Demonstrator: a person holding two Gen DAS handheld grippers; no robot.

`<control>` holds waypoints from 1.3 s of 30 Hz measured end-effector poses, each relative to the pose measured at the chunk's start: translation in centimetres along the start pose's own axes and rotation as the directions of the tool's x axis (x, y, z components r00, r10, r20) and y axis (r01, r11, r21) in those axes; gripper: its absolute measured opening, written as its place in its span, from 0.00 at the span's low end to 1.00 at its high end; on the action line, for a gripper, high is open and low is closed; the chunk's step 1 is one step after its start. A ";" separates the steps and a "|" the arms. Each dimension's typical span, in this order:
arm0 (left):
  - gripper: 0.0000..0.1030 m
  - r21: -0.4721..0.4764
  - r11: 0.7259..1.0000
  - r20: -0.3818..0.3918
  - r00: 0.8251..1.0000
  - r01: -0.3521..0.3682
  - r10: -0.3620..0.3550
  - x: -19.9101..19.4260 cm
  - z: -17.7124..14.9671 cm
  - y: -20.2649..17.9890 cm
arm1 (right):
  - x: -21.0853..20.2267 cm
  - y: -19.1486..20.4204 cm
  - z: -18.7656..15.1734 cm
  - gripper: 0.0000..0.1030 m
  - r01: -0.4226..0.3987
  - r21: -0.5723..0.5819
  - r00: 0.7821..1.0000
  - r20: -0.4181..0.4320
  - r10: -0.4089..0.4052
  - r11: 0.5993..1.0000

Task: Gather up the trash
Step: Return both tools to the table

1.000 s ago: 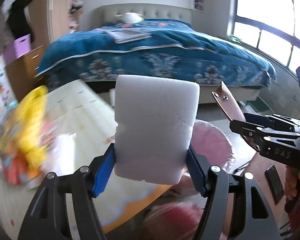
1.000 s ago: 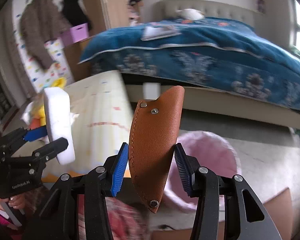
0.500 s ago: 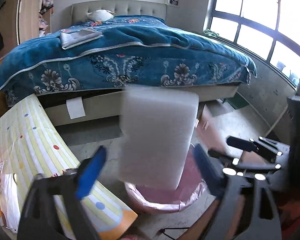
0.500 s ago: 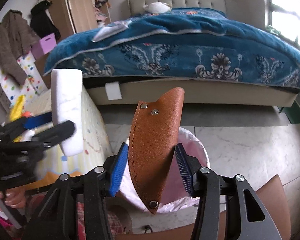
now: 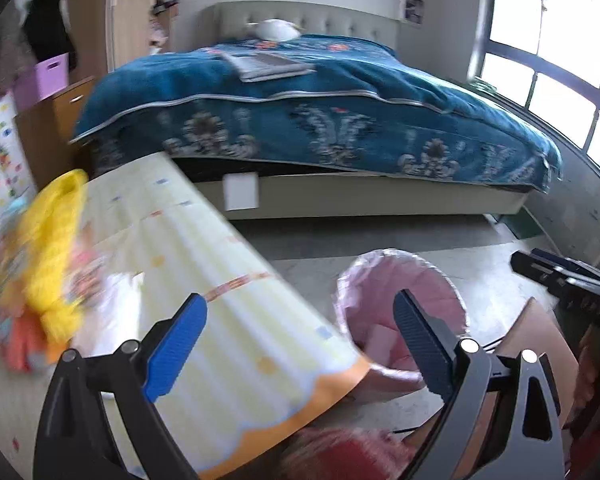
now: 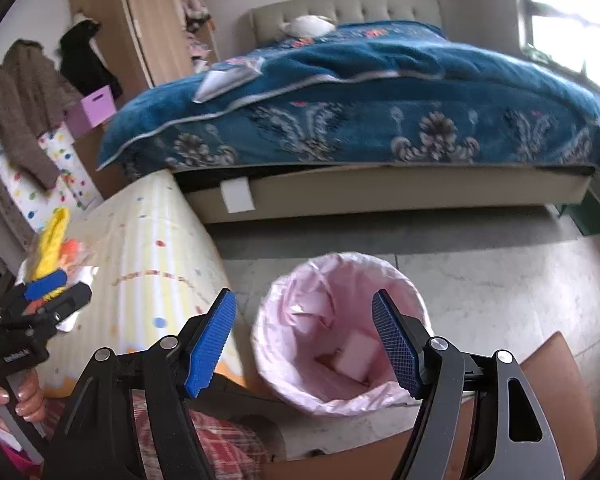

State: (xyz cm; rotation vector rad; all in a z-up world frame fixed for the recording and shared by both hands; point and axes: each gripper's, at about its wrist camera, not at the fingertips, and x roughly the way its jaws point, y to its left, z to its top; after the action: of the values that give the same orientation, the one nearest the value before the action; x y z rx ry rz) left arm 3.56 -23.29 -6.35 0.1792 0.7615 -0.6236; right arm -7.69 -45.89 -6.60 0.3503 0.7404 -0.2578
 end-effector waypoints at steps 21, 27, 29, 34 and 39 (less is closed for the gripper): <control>0.91 -0.204 0.950 -0.021 0.971 -0.239 0.239 -7.1 -5.4 15.7 | -0.7 12.6 1.8 0.69 -0.136 -0.203 0.991 -0.032 0.132 0.970; 0.91 -0.268 0.912 -0.039 0.949 -0.311 0.312 -8.9 -6.7 19.8 | 2.4 18.8 1.3 0.69 -0.240 -0.267 0.970 -0.108 0.218 0.933; 0.91 -0.285 0.901 -0.040 0.943 -0.327 0.330 -9.6 -7.0 20.9 | 2.7 20.2 1.2 0.69 -0.260 -0.283 0.965 -0.117 0.236 0.923; 0.92 -0.326 0.863 -0.061 0.919 -0.387 0.389 -11.3 -8.0 23.5 | 3.4 25.4 1.2 0.69 -0.329 -0.345 0.944 -0.150 0.294 0.879; 0.92 -0.348 0.840 -0.060 0.904 -0.417 0.424 -12.8 -8.3 25.6 | 4.1 29.5 1.3 0.69 -0.351 -0.407 0.936 -0.164 0.311 0.843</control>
State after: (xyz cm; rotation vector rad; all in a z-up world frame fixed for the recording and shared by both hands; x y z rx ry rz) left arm 6.63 6.35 -5.23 0.0048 0.7723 -0.0610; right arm 6.32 -19.98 -2.11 0.0619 0.7908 0.2552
